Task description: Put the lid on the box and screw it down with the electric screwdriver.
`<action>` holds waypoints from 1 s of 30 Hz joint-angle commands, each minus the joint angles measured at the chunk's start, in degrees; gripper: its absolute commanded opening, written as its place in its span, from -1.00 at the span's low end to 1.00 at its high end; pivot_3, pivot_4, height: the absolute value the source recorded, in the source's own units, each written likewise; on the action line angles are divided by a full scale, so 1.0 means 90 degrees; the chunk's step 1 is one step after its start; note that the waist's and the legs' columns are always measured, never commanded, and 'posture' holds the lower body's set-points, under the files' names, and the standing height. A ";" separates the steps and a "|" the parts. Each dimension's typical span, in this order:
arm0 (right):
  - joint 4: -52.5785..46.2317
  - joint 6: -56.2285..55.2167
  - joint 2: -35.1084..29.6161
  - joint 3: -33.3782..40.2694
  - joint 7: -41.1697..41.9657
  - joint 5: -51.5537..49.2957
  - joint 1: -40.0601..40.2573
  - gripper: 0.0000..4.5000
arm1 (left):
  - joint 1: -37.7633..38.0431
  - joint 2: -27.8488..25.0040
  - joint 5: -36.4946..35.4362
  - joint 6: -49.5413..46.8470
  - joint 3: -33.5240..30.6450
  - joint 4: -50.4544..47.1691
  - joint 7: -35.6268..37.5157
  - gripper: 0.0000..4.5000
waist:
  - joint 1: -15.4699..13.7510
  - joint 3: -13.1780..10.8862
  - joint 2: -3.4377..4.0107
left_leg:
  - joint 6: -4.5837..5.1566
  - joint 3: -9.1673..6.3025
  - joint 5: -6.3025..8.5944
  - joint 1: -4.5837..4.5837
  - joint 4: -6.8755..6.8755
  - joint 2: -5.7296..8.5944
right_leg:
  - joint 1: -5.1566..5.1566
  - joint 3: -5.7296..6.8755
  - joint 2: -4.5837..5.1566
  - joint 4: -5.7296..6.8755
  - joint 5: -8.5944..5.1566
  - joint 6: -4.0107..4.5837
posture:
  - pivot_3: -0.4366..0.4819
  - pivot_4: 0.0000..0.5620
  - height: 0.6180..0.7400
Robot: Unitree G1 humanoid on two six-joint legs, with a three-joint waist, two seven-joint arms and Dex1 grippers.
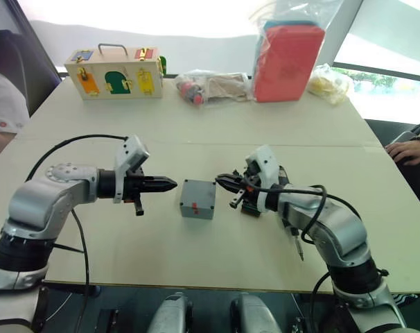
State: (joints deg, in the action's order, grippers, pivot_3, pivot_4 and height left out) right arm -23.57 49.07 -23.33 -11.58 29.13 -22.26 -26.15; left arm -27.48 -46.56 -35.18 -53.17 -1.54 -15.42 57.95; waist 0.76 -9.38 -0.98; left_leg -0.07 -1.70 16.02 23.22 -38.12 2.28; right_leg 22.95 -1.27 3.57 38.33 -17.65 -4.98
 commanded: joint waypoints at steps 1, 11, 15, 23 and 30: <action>0.0213 -0.0406 0.0086 -0.0069 0.0124 0.0147 -0.0247 -0.95 | 0.0087 -0.0058 -0.0163 -0.0044 -0.0286 -0.0334 -0.0187 -1.00 | 0.0007 0.0000 0.0000 | 0.0000 0.0000 0.0000 0.0002 0.0000 0.0000 | 0.0002 0.0000 0.0000 0.0000 0.0000 0.0000 | -0.05 -0.47 0.97; 0.0662 -0.0727 0.0087 -0.0137 0.0254 0.0414 -0.0271 -0.95 | 0.0190 -0.0091 -0.0291 -0.0024 -0.0346 -0.0375 -0.0393 -1.00 | 0.0010 0.0000 0.0000 | -0.0006 0.0001 -0.0003 0.0015 0.0001 0.0000 | 0.0024 -0.0001 -0.0001 0.0011 0.0000 0.0001 | -0.05 -0.47 0.97; 0.0547 -0.0662 0.0078 -0.0093 0.0279 0.0383 -0.0202 -0.95 | 0.0166 -0.0077 -0.0298 -0.0016 -0.0288 -0.0380 -0.0415 -1.00 | 0.0011 0.0000 0.0000 | -0.0006 0.0001 -0.0003 0.0015 0.0001 0.0000 | 0.0024 -0.0001 -0.0001 0.0011 0.0001 0.0001 | -0.05 -0.47 0.97; 0.0208 -0.0424 0.0113 0.0050 0.0181 0.0265 -0.0089 -0.95 | 0.0062 0.0019 -0.0244 0.0020 -0.0136 -0.0333 -0.0453 -1.00 | 0.0009 0.0000 0.0000 | -0.0006 0.0001 -0.0003 0.0015 0.0001 0.0000 | 0.0025 -0.0001 0.0000 0.0011 0.0001 0.0001 | -0.05 -0.47 0.97; 0.0112 -0.0349 0.0107 0.0063 0.0129 0.0259 -0.0039 -0.95 | 0.0004 0.0058 -0.0222 0.0052 -0.0055 -0.0297 -0.0467 -1.00 | 0.0008 0.0000 0.0000 | -0.0006 0.0001 -0.0003 0.0016 0.0001 0.0000 | 0.0025 -0.0002 0.0000 0.0011 0.0001 0.0001 | -0.05 -0.47 0.97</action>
State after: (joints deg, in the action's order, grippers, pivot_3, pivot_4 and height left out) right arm -20.11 46.06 -22.59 -12.59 30.52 -19.38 -26.18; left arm -26.47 -45.98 -36.89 -53.46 -1.41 -17.20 53.78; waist 0.83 -9.38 -0.98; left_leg -0.13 -1.69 15.99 23.37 -38.12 2.28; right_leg 23.18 -1.29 3.56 38.43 -17.64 -4.96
